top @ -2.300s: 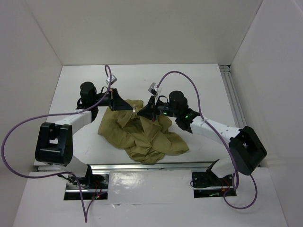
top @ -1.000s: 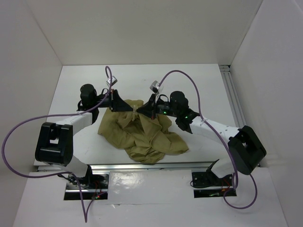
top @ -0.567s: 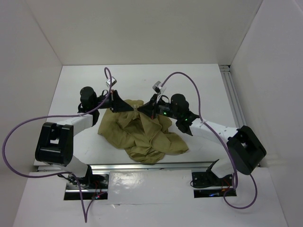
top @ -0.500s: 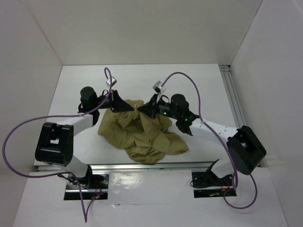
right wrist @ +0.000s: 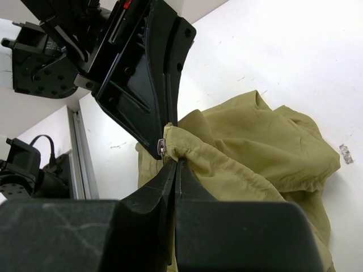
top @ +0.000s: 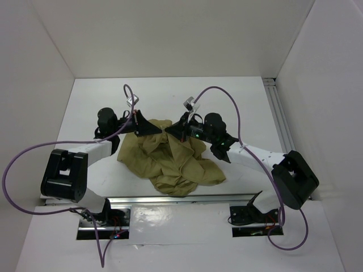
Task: Zip up the jacket
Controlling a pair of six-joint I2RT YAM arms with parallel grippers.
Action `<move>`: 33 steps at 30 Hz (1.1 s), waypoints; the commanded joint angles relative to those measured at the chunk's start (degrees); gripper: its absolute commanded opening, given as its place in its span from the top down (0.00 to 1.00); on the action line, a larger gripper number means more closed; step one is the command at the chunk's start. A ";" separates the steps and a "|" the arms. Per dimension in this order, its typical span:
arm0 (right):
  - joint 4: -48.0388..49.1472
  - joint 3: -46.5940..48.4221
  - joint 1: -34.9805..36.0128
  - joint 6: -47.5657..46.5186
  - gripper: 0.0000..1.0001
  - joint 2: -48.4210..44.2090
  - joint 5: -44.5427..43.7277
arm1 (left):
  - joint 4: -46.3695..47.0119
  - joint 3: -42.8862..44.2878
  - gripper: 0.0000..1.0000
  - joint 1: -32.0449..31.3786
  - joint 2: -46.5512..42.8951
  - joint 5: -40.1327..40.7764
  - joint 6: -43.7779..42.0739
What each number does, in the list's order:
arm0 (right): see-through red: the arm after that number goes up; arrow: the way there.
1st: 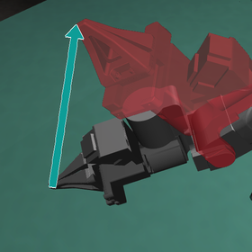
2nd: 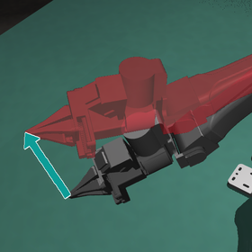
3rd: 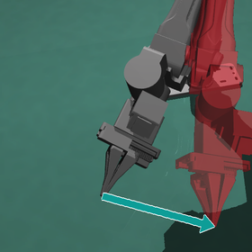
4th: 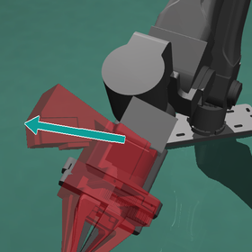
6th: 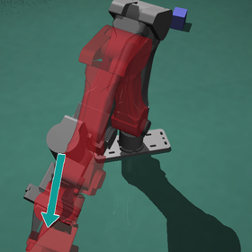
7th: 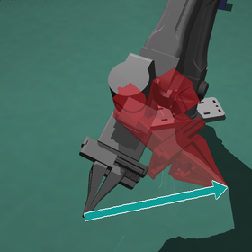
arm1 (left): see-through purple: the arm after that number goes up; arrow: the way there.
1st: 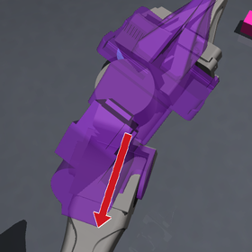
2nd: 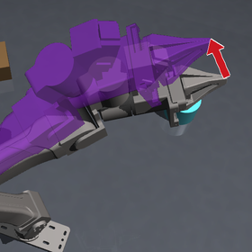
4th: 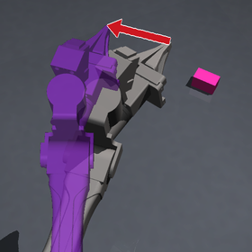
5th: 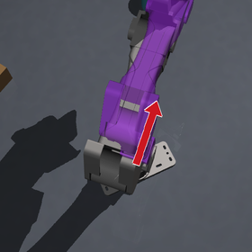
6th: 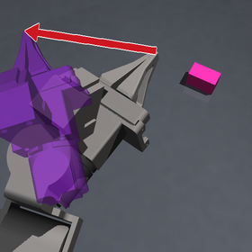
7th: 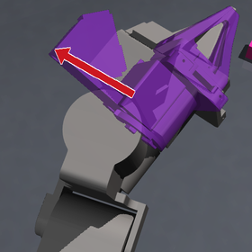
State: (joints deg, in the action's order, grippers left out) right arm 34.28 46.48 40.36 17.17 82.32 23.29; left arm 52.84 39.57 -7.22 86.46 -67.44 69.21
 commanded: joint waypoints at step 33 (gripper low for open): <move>10.10 -0.86 3.94 7.00 1.00 -0.32 -12.91 | -2.48 -1.95 1.00 -1.13 -5.68 2.50 -6.63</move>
State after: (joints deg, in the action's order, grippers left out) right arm 37.34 45.34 43.90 23.73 82.35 14.59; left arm 49.04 38.02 -7.42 82.74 -61.10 64.40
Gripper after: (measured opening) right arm 0.010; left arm 0.087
